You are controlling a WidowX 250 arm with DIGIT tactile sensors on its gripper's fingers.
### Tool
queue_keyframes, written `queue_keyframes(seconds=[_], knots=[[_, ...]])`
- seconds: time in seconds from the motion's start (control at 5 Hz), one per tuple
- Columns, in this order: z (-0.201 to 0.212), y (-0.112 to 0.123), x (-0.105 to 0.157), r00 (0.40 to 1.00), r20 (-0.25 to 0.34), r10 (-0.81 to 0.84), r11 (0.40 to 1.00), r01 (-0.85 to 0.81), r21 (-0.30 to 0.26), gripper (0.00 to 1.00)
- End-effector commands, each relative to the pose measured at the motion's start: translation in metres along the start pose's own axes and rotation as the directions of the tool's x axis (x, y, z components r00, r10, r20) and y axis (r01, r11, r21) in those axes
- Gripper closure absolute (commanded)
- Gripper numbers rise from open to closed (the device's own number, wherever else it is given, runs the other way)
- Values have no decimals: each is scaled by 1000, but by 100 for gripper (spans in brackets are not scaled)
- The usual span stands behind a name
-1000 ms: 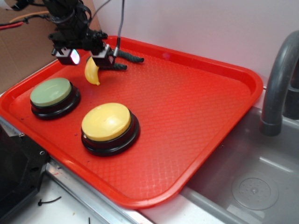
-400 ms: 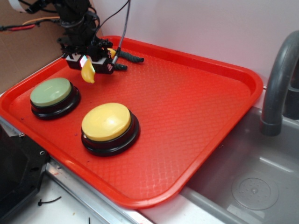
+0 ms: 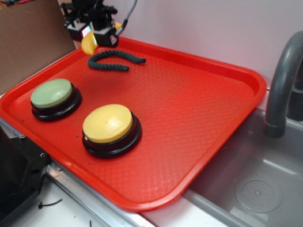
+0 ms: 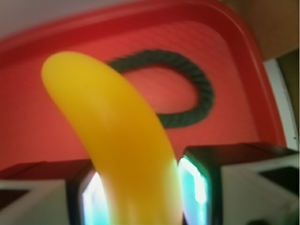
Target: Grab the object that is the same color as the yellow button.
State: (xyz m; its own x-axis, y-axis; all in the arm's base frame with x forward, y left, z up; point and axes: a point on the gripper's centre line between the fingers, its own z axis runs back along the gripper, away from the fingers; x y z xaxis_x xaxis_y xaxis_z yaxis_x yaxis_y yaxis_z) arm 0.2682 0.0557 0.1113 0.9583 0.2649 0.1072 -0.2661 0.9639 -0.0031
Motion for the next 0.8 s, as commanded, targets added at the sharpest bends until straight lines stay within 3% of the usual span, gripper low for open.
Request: queue_keyframes(seconds=[0.0,0.2,0.4,0.6], knots=[[99,-47,5,997,-5,-80,981,78,-177,100],[139,-75,-9,992,-13,-128,971,123,-205,100],[154,-86,-21,989,-15,-145,967,138,-216,100],[146,-90,-25,985,-52,-162,977,153,-146,100]])
